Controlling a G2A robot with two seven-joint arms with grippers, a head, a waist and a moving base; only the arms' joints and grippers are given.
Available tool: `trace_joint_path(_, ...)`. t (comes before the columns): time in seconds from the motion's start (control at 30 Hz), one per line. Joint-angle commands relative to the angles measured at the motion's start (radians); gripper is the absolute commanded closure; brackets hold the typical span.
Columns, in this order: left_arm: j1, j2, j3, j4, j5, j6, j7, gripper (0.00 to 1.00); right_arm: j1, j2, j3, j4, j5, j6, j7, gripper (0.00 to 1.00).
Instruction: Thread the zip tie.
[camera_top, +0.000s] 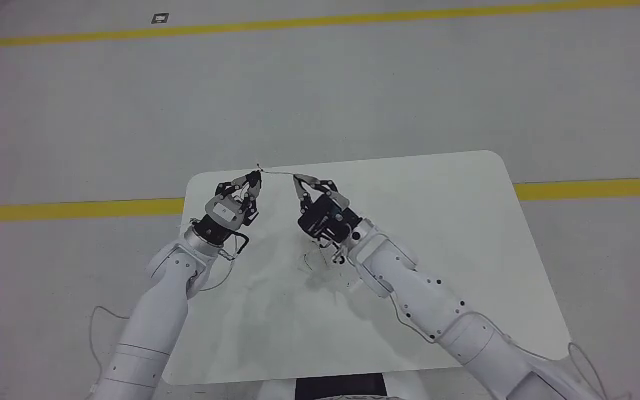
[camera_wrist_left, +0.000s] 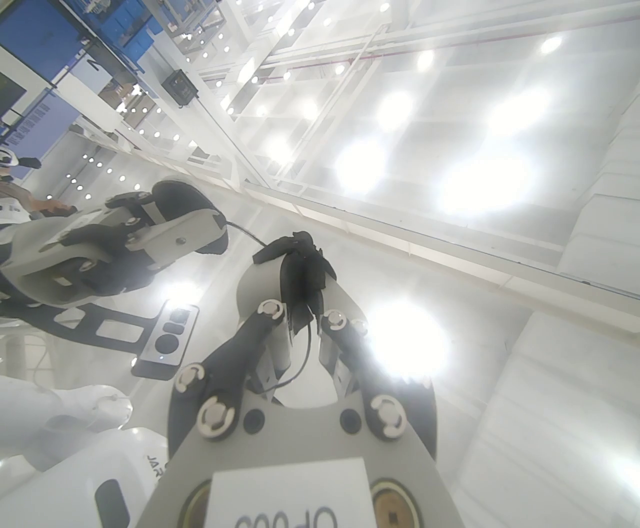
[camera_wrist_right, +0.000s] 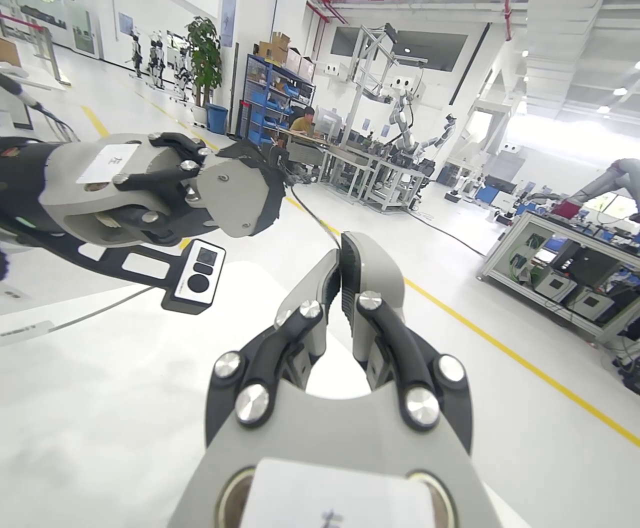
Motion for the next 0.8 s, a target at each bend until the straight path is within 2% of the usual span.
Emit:
trace_joint_path(0.0, 0.0, 0.0, 0.0, 0.0, 0.0, 0.0, 0.0, 1.0, -0.002, 0.002, 0.003, -0.002, 0.0, 0.0, 0.002, 1.0)
trace_joint_path(0.77, 0.0, 0.0, 0.0, 0.0, 0.0, 0.0, 0.0, 1.0, -0.026, 0.02, 0.025, -0.015, 0.0, -0.007, 0.006, 1.0)
